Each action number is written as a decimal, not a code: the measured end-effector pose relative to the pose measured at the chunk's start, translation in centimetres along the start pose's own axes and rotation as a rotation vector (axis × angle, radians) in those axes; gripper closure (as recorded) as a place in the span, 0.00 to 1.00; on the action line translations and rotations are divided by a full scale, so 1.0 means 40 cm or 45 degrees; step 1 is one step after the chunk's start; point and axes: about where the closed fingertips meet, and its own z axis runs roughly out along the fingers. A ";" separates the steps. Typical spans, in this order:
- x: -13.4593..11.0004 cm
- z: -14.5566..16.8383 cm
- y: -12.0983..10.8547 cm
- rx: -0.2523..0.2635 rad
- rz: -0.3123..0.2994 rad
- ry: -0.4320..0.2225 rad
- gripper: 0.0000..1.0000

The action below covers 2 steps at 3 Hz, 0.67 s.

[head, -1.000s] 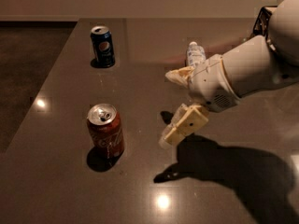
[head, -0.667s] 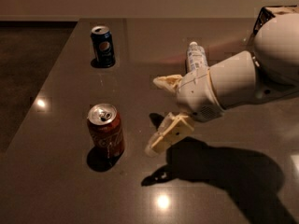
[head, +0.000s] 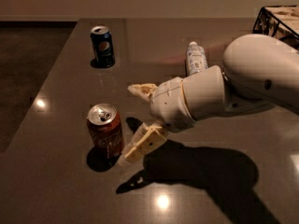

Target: Pick coke can

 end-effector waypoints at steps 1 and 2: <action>-0.030 0.052 0.002 -0.033 -0.007 -0.036 0.00; -0.045 0.090 0.008 -0.072 0.006 -0.040 0.18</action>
Offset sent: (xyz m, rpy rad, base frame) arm 0.0025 0.0544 -0.0113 0.0347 0.0710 0.0624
